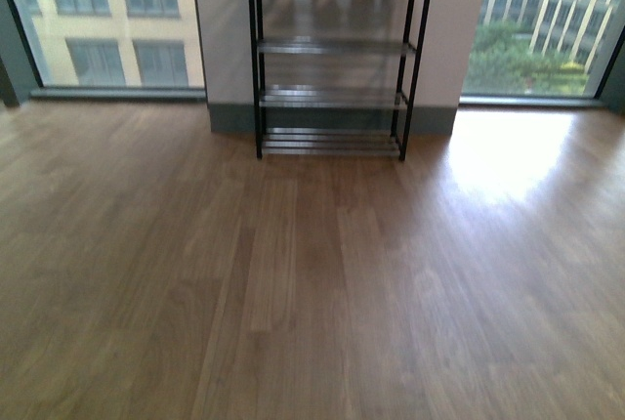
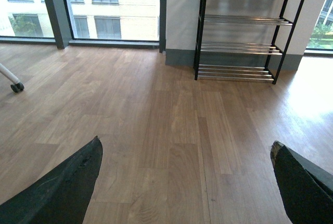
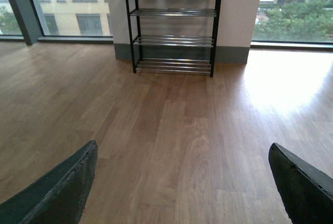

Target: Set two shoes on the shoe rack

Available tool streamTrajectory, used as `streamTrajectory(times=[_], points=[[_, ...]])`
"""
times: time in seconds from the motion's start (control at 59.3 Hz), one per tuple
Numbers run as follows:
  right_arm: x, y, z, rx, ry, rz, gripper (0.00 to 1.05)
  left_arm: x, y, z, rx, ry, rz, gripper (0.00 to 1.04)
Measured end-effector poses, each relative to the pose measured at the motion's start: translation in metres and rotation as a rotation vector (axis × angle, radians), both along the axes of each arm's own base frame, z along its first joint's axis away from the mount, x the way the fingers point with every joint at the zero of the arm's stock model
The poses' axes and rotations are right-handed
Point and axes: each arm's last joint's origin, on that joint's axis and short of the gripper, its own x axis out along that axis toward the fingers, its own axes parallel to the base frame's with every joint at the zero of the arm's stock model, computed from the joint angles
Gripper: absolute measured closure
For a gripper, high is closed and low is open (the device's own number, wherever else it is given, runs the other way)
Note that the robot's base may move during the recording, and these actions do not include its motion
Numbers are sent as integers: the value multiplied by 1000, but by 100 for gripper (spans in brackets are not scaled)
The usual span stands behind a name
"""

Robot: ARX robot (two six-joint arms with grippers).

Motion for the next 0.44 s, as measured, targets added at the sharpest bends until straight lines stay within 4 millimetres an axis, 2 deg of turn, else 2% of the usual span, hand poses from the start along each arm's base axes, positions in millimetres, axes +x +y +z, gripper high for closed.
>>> streamTrajectory(times=[0.439], points=[[0, 0, 0, 0, 0, 0, 9, 0, 0, 0, 0, 0, 0, 9]])
